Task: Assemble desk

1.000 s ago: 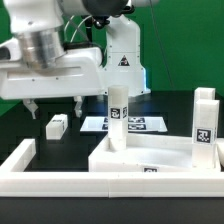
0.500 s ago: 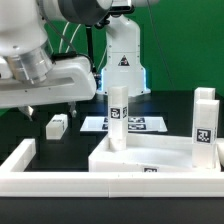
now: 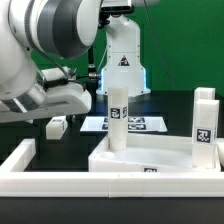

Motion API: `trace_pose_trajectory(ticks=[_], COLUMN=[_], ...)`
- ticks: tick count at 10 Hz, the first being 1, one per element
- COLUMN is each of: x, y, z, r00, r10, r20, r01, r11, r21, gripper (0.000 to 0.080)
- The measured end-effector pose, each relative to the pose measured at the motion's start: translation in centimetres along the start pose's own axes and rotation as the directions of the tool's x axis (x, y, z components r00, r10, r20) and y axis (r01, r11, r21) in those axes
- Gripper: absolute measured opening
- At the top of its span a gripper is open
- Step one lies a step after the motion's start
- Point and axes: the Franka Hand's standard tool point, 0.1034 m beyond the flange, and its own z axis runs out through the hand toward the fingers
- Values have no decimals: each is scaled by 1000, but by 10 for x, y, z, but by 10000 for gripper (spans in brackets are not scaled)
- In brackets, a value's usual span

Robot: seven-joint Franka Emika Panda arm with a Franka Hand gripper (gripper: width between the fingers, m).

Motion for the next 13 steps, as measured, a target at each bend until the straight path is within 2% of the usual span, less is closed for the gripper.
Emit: trace_pose_trajectory(ticks=[2,4,6,9,11,13], x=[0,-6,-9,-9,-9,-9], y=[1,11,12,13,13,13], z=[2,22,41,41,41,41], r00=[1000,995,986,987,986,986], r10=[2,41,62,62,62,63], r20=[3,94,153,151,152,151], r01=[-2,-38,-59,-59,-59,-60], r11=[1000,999,998,998,998,998], r21=[1,-32,-22,-23,-24,-24], gripper=[649,649,649,621,284,287])
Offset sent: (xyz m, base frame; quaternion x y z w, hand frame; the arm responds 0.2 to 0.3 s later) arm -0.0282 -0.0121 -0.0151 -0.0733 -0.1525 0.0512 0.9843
